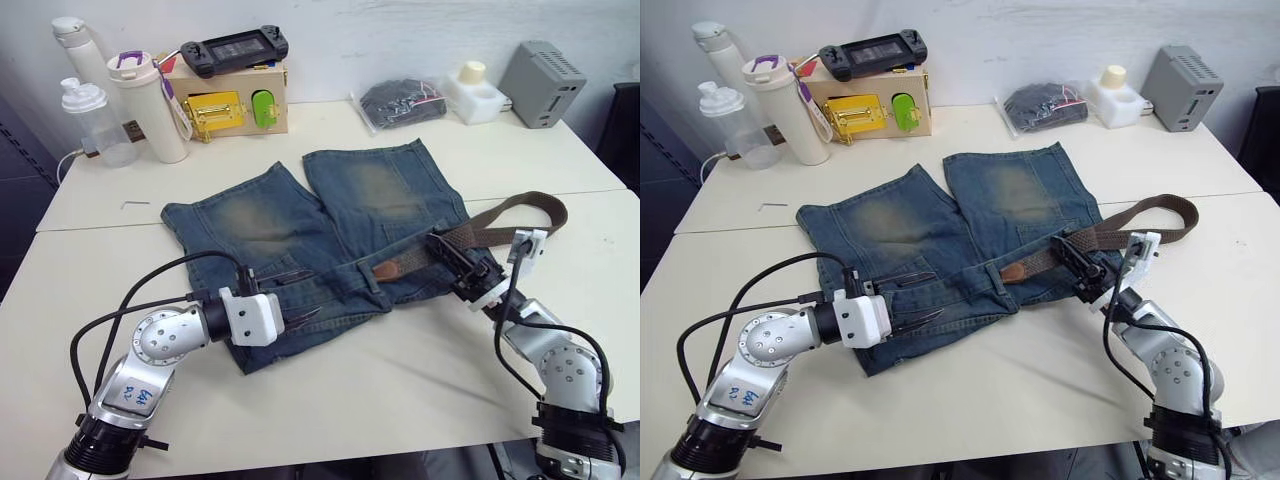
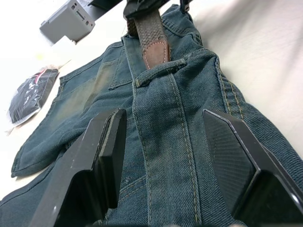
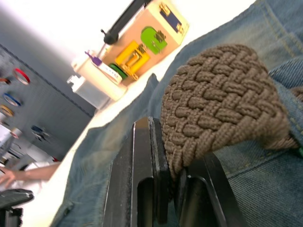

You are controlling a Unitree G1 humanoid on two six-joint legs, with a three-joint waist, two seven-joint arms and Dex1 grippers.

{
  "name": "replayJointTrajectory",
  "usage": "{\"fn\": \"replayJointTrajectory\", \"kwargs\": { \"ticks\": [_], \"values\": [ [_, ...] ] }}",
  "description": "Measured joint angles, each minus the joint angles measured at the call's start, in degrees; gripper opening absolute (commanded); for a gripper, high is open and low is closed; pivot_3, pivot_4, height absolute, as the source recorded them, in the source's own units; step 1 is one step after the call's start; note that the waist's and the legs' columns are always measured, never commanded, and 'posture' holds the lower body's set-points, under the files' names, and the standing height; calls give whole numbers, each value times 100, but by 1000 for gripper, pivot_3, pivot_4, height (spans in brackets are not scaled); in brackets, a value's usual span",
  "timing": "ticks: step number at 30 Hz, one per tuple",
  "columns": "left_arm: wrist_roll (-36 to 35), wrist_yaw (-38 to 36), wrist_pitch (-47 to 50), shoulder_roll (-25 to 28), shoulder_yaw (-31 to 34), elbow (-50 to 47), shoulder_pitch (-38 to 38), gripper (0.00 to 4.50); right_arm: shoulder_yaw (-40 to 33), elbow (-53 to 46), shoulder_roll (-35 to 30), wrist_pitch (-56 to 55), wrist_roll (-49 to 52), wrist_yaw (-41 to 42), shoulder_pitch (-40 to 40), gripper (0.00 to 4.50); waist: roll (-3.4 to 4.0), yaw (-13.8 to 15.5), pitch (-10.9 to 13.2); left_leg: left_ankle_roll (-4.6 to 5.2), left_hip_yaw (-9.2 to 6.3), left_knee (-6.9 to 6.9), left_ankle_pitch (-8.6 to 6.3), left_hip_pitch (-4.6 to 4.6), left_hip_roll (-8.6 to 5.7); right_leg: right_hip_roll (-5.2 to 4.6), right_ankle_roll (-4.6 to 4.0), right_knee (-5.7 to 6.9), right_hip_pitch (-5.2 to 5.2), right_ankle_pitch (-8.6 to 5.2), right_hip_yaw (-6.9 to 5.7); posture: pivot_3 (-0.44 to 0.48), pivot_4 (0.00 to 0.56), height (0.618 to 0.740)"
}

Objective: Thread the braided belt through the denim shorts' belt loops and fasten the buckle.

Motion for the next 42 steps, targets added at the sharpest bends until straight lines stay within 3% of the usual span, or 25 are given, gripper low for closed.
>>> {"fn": "replayJointTrajectory", "kwargs": {
  "ticks": [14, 21, 28, 31, 35, 36, 39, 42],
  "values": [
    [276, 22, -203, -2, -62, 146, -180, 2847, 744, -123, 472, 194, -256, -271, -195, 0, 0, -5, 0, -1, -1, -1, 0, 1, 0, 0, 0, 0, -1, 0, -1, 0, 150, 645],
    [2113, 714, -2055, 122, -556, 1433, -965, 2847, 1020, -308, 635, 270, -435, -445, -183, 0, 0, -2, 0, -1, 0, 0, 0, 1, -1, -1, 0, 1, 0, 0, -3, 0, 150, 645],
    [2911, 1343, -2772, -56, -789, 2039, -1309, 2847, 1020, -317, 652, 318, -447, -430, -184, 0, 0, -10, 0, -1, -3, -5, 0, 5, -2, 0, 1, 8, -1, 0, -4, 0, 150, 645],
    [3050, 1433, -2941, -56, -811, 2049, -1347, 2050, 1008, -318, 662, 316, -453, -431, -176, 0, 0, -10, 0, -1, -3, -5, 0, 5, -2, -1, 1, 8, -1, 0, -4, 0, 150, 645],
    [3151, 1523, -3064, -54, -840, 2139, -1347, 266, 1001, -319, 672, 313, -465, -433, -172, 0, 0, -11, 0, -1, -4, -4, 0, 5, -2, -1, 1, 9, -1, 0, -4, 0, 150, 645],
    [3151, 1537, -3066, -53, -840, 2141, -1350, 17, 999, -319, 672, 313, -468, -435, -170, 0, 0, -11, -1, -1, -4, -4, 0, 6, -2, -1, 1, 9, -1, 0, -4, 0, 150, 645],
    [3186, 1573, -3101, -35, -840, 2145, -1352, 17, 995, -326, 672, 323, -469, -446, -170, 0, -1, -13, -1, -1, -4, -4, 0, 6, -3, -1, 1, 10, -1, 1, -4, 0, 150, 645],
    [3214, 1587, -3115, -31, -840, 2149, -1352, 0, 955, -353, 668, 405, -439, -575, -165, 1186, -1, -14, -1, -1, -4, -4, 0, 6, -3, -1, 1, 11, -1, 1, -4, 0, 150, 645]
  ]
}}
